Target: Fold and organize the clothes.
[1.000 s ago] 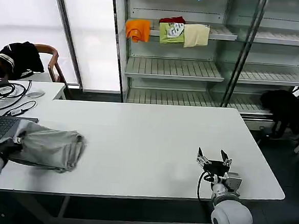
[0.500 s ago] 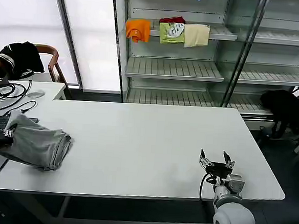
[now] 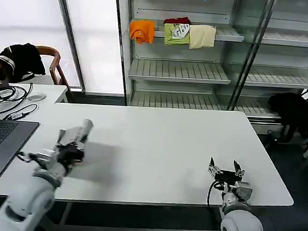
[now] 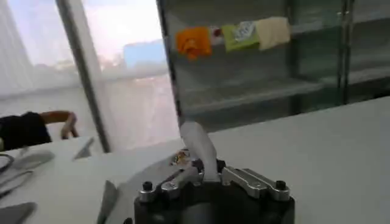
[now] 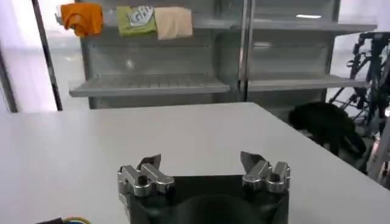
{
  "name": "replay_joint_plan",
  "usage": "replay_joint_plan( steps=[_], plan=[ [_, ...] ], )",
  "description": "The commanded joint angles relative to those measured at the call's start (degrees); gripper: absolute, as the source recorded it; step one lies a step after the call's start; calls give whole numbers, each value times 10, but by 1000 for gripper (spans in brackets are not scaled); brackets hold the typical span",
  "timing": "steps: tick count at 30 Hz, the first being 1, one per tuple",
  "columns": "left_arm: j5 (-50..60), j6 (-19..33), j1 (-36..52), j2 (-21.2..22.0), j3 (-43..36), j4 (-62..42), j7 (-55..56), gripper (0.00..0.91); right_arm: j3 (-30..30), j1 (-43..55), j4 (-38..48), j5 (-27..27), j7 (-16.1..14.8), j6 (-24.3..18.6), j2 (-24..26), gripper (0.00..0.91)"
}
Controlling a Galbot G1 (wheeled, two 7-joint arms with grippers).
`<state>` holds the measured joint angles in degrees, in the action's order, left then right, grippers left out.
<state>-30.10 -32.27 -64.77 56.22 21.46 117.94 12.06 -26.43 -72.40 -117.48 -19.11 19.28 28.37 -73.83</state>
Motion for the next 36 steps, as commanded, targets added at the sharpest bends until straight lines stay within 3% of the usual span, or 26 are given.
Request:
replay_joint_plan(
  steps=[1, 5, 10, 11, 12, 13, 25, 30, 33, 36],
  plan=[
    [68, -9, 111, 176, -274, -77, 70, 0, -1, -4, -2, 20, -1, 10, -11, 907],
    [81, -8, 138, 204, -271, -139, 64, 0, 0, -3, -6, 19, -3, 12, -4, 907],
    [80, -8, 138, 205, -259, -153, 60, 10, 6, 5, -1, 20, -5, 11, -4, 907],
    [81, -8, 138, 205, -257, -153, 60, 363, 8, 7, 0, 20, -5, 12, -5, 907],
    [80, -8, 137, 206, -255, -151, 61, 826, 8, 8, 1, 20, -5, 12, -5, 907],
    [77, -8, 136, 207, -252, -148, 61, 907, 10, 10, 2, 21, -5, 12, -5, 907],
    [-4, 53, 152, 220, -232, -130, 48, 907, 34, 27, 31, 32, -11, 27, -27, 907],
    [14, 28, 152, 199, -206, -119, 67, 907, 55, 39, 23, -53, 0, 34, -38, 907],
    [40, 14, 147, 169, -175, -109, 69, 907, 72, 55, 24, -134, 16, 46, -46, 907],
    [53, 6, 141, 145, -143, -105, 75, 907, 97, 72, 27, -158, 29, 48, -51, 907]
  ],
)
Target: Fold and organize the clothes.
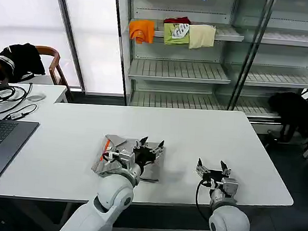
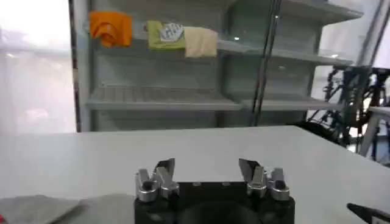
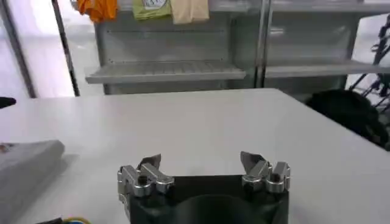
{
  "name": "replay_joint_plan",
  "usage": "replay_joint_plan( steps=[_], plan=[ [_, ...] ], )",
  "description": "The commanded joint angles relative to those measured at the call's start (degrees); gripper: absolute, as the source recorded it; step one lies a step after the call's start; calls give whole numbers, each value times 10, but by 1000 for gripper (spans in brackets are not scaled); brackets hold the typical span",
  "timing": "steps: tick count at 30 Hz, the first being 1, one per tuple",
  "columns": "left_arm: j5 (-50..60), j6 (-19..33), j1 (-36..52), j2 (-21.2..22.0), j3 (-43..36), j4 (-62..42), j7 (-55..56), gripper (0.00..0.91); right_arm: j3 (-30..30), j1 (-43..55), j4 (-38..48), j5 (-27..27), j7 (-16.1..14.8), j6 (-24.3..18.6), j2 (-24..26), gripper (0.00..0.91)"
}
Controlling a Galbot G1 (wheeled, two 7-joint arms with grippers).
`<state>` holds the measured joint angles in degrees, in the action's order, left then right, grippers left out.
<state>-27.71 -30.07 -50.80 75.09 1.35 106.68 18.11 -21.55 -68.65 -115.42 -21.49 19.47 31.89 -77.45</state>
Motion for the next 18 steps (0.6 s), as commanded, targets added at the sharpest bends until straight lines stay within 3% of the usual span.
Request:
replay_joint_plan(
  steps=[1, 5, 18],
  plan=[
    [36, -15, 0, -49, 67, 9, 16, 907, 56, 41, 8, -137, 29, 12, -17, 907],
    [59, -1, -31, -83, 117, 17, 24, 907, 81, 62, 19, -149, 41, 13, -31, 907],
    [40, -7, -106, -114, 208, 61, 34, 907, 148, 106, 73, -173, 69, 13, -86, 907]
  ],
)
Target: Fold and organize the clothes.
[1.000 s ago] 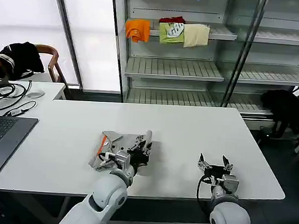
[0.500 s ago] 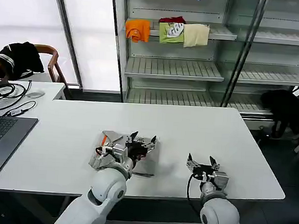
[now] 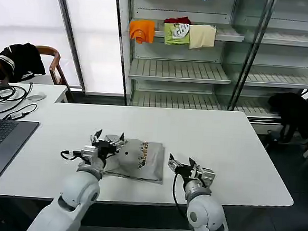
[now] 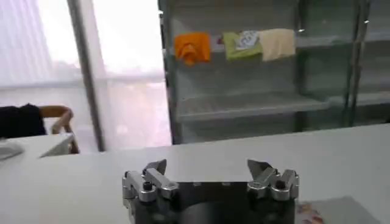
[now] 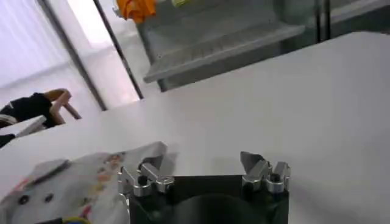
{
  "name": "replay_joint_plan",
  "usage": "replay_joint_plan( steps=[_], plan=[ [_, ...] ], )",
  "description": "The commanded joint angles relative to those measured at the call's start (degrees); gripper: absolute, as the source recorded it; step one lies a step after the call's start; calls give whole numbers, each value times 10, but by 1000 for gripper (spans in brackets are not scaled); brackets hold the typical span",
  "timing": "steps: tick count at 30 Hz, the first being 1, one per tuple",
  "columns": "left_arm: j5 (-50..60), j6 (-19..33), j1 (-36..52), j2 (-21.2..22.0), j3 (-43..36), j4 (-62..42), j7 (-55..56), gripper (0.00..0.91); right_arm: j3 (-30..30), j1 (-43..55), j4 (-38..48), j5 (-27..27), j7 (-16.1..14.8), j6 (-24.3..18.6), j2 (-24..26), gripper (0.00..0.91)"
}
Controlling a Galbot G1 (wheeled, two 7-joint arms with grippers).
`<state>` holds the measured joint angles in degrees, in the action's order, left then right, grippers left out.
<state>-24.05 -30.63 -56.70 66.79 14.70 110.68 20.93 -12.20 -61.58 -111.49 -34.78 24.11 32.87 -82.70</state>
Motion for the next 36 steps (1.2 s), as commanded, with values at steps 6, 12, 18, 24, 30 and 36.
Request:
replay_joint_plan(
  steps=[6, 12, 18, 24, 30, 36],
  plan=[
    [2, -1, -56, -33, 89, 22, 6, 907, 65, 34, 42, -38, 33, 3, -38, 907],
    [1, 0, -59, -29, 88, 24, 6, 907, 66, 30, 52, -37, 47, 3, -45, 816],
    [1, 0, -64, -27, 87, 20, 5, 907, 68, 24, 61, -29, 47, 2, -50, 554],
    [-1, 0, -67, -27, 88, 20, 5, 907, 70, 18, 57, -14, 44, 2, -51, 0],
    [-2, -1, -70, -25, 85, 20, 7, 907, 62, 28, 49, -11, 35, 2, -27, 0],
    [-2, -2, -67, -20, 85, 21, 10, 907, 47, 46, 46, -22, 19, 3, 28, 0]
  ],
)
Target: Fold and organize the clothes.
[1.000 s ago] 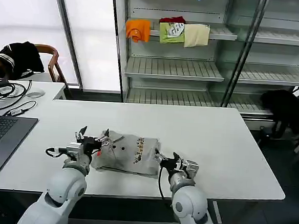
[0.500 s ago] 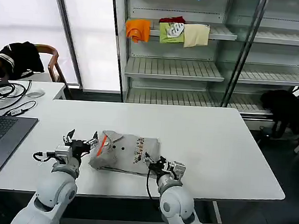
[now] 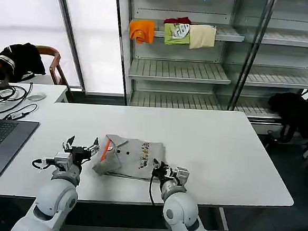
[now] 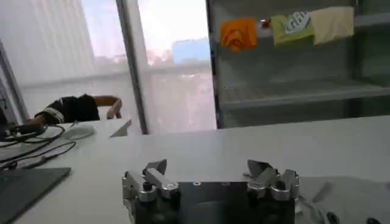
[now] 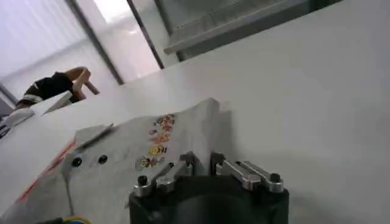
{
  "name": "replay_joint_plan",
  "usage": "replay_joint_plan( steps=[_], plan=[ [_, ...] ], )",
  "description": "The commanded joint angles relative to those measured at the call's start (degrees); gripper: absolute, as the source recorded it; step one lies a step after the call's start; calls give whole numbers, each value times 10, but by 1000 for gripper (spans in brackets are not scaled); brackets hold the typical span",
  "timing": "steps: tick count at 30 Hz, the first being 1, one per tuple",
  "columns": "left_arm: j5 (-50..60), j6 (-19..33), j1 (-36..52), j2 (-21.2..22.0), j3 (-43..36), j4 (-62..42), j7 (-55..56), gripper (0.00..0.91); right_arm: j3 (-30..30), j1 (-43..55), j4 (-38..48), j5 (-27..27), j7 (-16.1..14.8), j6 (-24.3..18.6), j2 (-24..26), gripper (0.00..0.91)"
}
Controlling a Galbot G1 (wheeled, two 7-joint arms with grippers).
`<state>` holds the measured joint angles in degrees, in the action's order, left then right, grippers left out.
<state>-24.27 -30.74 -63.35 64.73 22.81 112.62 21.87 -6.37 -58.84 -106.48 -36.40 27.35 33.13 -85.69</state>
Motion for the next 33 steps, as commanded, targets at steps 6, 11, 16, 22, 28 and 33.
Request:
replay_joint_plan(
  steps=[6, 11, 16, 22, 28, 33],
  plan=[
    [1, -2, -2, 6, 6, 5, 1, 907, -39, 37, 9, -31, -35, 1, 117, 0],
    [4, -3, -3, 12, 3, 4, 2, 907, -58, 42, 24, -32, -46, 1, 138, 0],
    [9, -4, -2, 19, -5, 3, 2, 907, -65, 48, 38, -25, -63, 1, 145, 907],
    [10, -4, -5, 21, -5, 4, 1, 907, -70, 32, 24, 12, -90, 0, 149, 907],
    [9, -3, -10, 23, -3, 7, 0, 907, -90, -3, -79, 51, -104, 0, 139, 907],
    [10, -2, -12, 29, -8, 8, 0, 907, -51, -25, -138, 80, -95, 0, 115, 907]
  ],
)
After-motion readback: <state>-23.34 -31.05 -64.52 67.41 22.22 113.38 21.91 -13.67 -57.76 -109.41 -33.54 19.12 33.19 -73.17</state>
